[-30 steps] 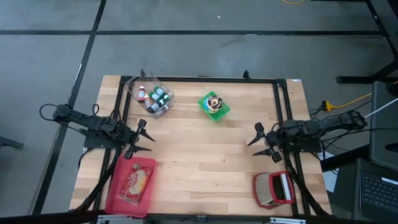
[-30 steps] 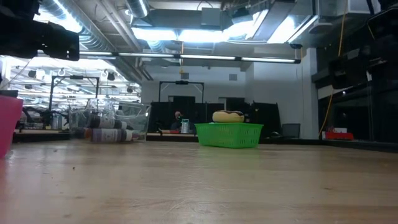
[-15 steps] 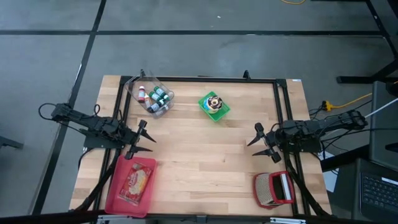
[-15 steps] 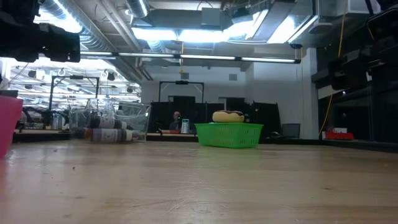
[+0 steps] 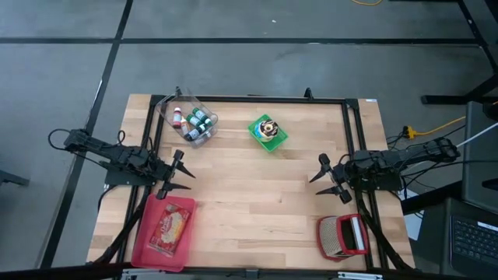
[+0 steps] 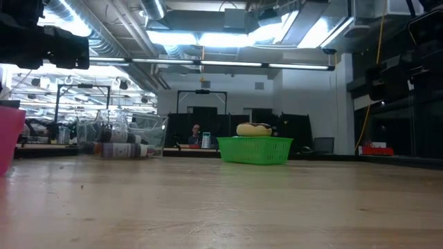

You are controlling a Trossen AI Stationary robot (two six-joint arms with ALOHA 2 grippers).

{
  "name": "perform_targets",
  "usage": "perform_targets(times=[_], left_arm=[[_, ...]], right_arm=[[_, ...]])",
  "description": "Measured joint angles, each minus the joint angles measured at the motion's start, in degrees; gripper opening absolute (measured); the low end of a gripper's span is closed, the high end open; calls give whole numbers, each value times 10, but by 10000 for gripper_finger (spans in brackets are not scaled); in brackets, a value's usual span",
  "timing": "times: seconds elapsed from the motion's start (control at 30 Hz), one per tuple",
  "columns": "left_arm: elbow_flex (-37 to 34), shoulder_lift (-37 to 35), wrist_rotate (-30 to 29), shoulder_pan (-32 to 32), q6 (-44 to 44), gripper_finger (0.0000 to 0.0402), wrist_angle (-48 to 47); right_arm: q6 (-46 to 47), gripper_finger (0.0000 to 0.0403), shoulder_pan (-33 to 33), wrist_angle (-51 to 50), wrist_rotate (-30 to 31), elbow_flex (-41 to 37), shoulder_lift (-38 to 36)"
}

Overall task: Pick & Place Food Item
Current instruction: Return to Home Position

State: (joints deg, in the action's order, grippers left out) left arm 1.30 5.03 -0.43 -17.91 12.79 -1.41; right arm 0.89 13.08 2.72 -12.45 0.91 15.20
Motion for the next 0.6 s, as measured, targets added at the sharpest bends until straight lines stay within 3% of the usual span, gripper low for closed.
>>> perform_targets(times=[0.6], left_arm=[[0, 0, 0, 0, 0, 193, 0]], right_arm=[[1, 226, 0, 0, 0, 0, 0]])
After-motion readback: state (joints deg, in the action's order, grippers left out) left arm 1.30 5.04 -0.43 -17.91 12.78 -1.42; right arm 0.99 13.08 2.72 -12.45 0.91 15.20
